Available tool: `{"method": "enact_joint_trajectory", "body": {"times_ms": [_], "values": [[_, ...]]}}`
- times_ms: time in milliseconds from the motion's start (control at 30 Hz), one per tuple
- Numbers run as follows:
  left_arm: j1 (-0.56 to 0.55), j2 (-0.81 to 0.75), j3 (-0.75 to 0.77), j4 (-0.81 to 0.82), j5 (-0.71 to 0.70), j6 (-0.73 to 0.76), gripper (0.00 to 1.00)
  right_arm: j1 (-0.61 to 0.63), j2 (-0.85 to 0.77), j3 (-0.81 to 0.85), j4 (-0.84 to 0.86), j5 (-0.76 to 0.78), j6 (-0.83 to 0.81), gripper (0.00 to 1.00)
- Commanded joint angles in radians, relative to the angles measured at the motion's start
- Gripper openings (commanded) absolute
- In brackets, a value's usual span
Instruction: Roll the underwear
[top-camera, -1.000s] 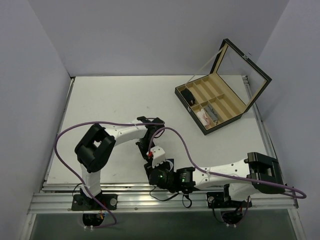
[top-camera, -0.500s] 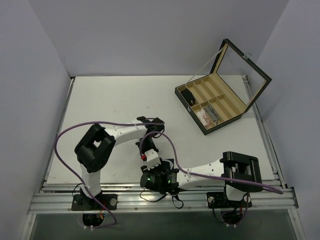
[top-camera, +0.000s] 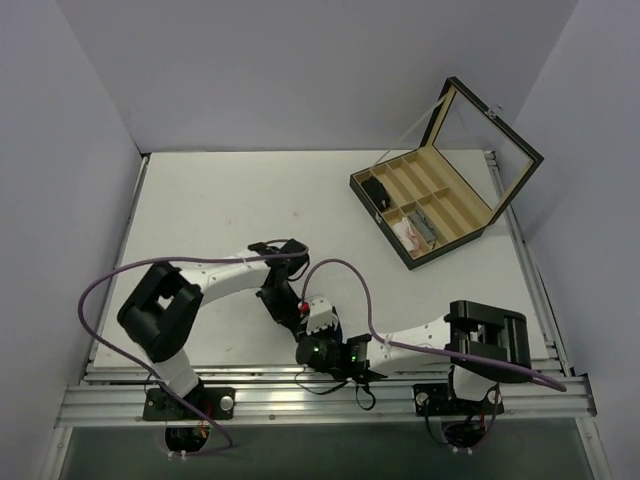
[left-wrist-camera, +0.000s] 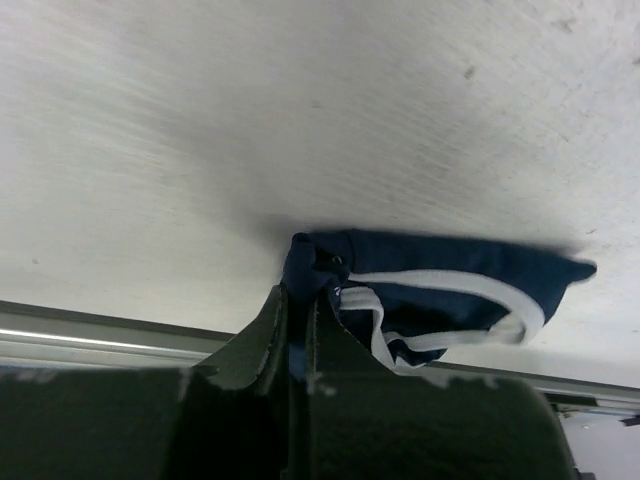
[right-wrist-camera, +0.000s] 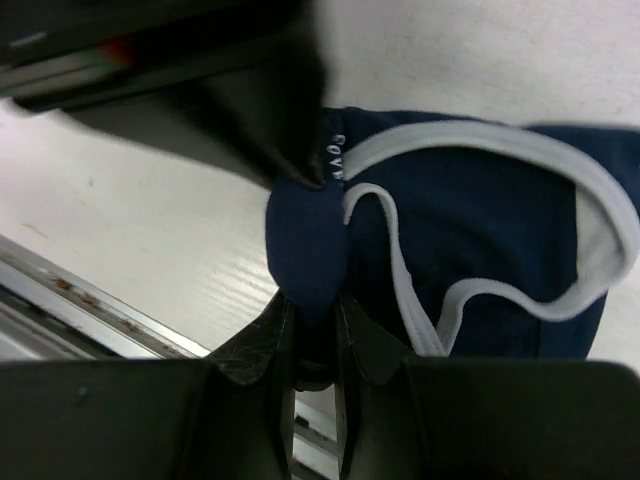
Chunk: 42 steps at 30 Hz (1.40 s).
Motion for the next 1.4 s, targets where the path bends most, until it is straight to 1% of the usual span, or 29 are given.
{"method": "enact_joint_trajectory", "body": {"times_ms": [0, 33, 67, 100, 133, 167, 233, 267, 300, 400, 433, 500, 533, 633, 800, 933, 1100, 1200, 1233, 1300, 1333, 1367], "values": [[0.033, -0.145, -0.1, 0.072, -0.033, -0.089, 0.12, -0.111, -0.01, -0.171, 0.122, -0.178, -0.001, 0.0], [0.047, -0.197, -0.114, 0.118, -0.033, -0.089, 0.2, -0.137, -0.013, -0.204, 0.166, -0.265, 0.002, 0.0], [0.053, -0.219, -0.128, 0.127, -0.042, -0.089, 0.28, -0.183, -0.013, -0.237, 0.255, -0.304, 0.004, 0.0], [0.056, -0.234, -0.131, 0.13, -0.048, -0.088, 0.4, -0.203, -0.013, -0.27, 0.306, -0.344, 0.007, 0.0], [0.064, -0.259, -0.132, 0.127, -0.054, -0.083, 0.43, -0.219, -0.005, -0.328, 0.353, -0.378, 0.011, 0.0], [0.067, -0.268, -0.134, 0.123, -0.062, -0.074, 0.45, -0.236, 0.001, -0.345, 0.413, -0.424, 0.013, 0.0], [0.068, -0.291, -0.145, 0.118, -0.072, -0.057, 0.5, -0.249, 0.031, -0.4, 0.491, -0.471, 0.021, 0.0], [0.068, -0.297, -0.148, 0.117, -0.079, -0.049, 0.51, -0.257, 0.047, -0.417, 0.572, -0.513, 0.025, 0.0], [0.067, -0.306, -0.164, 0.117, -0.085, -0.045, 0.52, -0.268, 0.062, -0.429, 0.608, -0.525, 0.03, 0.0], [0.068, -0.349, -0.233, 0.198, -0.05, -0.026, 0.54, -0.285, 0.139, -0.466, 0.74, -0.59, 0.048, 0.0], [0.067, -0.363, -0.25, 0.257, -0.036, -0.017, 0.54, -0.285, 0.171, -0.474, 0.792, -0.597, 0.057, 0.0], [0.065, -0.371, -0.278, 0.304, -0.022, -0.009, 0.54, -0.286, 0.196, -0.494, 0.825, -0.597, 0.068, 0.0], [0.065, -0.374, -0.284, 0.313, -0.02, -0.002, 0.54, -0.286, 0.218, -0.504, 0.873, -0.594, 0.079, 0.0], [0.065, -0.368, -0.304, 0.362, 0.012, 0.015, 0.55, -0.285, 0.255, -0.547, 0.943, -0.582, 0.087, 0.0], [0.064, -0.331, -0.312, 0.376, 0.03, 0.017, 0.55, -0.283, 0.265, -0.551, 0.941, -0.574, 0.077, 0.0], [0.065, -0.311, -0.31, 0.385, 0.033, 0.018, 0.55, -0.283, 0.216, -0.532, 0.862, -0.556, 0.068, 0.0], [0.067, -0.287, -0.304, 0.358, 0.035, 0.018, 0.51, -0.283, 0.159, -0.517, 0.779, -0.548, 0.051, 0.0], [0.065, -0.268, -0.318, 0.357, 0.049, 0.012, 0.45, -0.283, 0.142, -0.506, 0.744, -0.542, 0.039, 0.01], [0.065, -0.26, -0.323, 0.37, 0.058, 0.014, 0.41, -0.282, 0.133, -0.503, 0.718, -0.519, 0.033, 0.02], [0.064, -0.225, -0.329, 0.411, 0.082, 0.024, 0.33, -0.285, 0.114, -0.492, 0.701, -0.524, 0.031, 0.07], [0.062, -0.21, -0.329, 0.42, 0.087, 0.035, 0.18, -0.285, 0.107, -0.486, 0.661, -0.522, 0.024, 0.13], [0.058, -0.198, -0.326, 0.426, 0.092, 0.041, 0.12, -0.286, 0.096, -0.468, 0.632, -0.518, 0.021, 0.18]]}}
